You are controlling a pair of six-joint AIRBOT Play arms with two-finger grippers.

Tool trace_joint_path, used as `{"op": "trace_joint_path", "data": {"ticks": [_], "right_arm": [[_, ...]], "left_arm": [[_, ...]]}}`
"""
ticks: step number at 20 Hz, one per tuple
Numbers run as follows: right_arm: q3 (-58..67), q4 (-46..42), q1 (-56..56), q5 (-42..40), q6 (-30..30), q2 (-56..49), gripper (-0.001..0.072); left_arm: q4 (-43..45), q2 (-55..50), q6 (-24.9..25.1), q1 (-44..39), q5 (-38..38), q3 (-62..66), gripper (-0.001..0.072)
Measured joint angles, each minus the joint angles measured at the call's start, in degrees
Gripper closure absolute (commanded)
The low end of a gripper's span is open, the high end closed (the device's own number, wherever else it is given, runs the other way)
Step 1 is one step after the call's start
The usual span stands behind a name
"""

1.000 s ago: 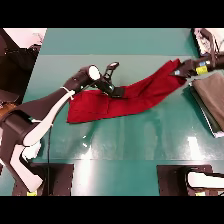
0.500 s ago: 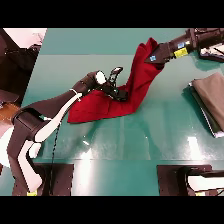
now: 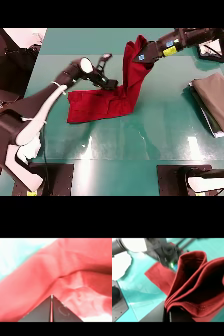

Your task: Fold the shirts.

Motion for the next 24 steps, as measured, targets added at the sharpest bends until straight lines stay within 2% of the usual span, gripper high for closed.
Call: {"op": "trace_joint_path", "data": {"ticks": [4, 7, 8, 9, 10, 12, 15, 18, 22, 23, 24], "right_arm": [[0.1, 0.1, 6.5, -4.5, -1.4, -3.0, 0.0698], [0.1, 0.0, 14.0, -11.1, -4.6, -7.7, 0.0683], [0.1, 0.1, 16.8, -14.3, -5.5, -9.8, 0.0493], [0.1, 0.1, 19.2, -17.5, -6.2, -11.7, 0.0259], [0.1, 0.1, 21.4, -21.0, -6.8, -13.6, 0.0212], [0.6, 0.1, 24.3, -25.9, -7.5, -16.5, 0.0311], [1.7, -0.9, 24.1, -27.3, -8.1, -17.4, 0.0311], [-1.0, -3.0, 19.6, -21.6, -8.5, -14.4, 0.0311], [-13.1, -4.3, 9.5, -15.0, -8.5, -7.9, 0.0300], [-17.1, -4.7, 6.6, -13.8, -8.2, -6.6, 0.0167], [-20.5, -4.6, 4.0, -13.3, -8.1, -5.4, -0.0004]], "left_arm": [[3.2, 9.0, 1.9, 8.3, -2.7, 0.0, 0.0683], [4.3, 15.9, 3.4, 15.2, -4.7, 0.0, 0.0683], [4.5, 18.0, 3.7, 17.1, -5.2, 0.0, 0.0683], [4.6, 20.0, 3.9, 19.0, -5.9, 0.0, 0.0683], [4.7, 21.7, 4.0, 20.5, -6.3, 0.0, 0.0683], [4.7, 24.7, 4.2, 23.3, -7.5, 0.0, 0.0683], [4.9, 27.0, 4.4, 25.4, -9.6, 0.0, 0.0683], [4.8, 27.9, 4.5, 26.3, -11.5, -0.1, 0.0683], [4.7, 28.2, 4.5, 26.5, -12.7, -0.1, 0.0683], [4.7, 28.3, 4.5, 26.6, -12.8, -0.1, 0.0683], [4.6, 28.3, 4.5, 26.6, -12.9, -0.1, 0.0683]]}}
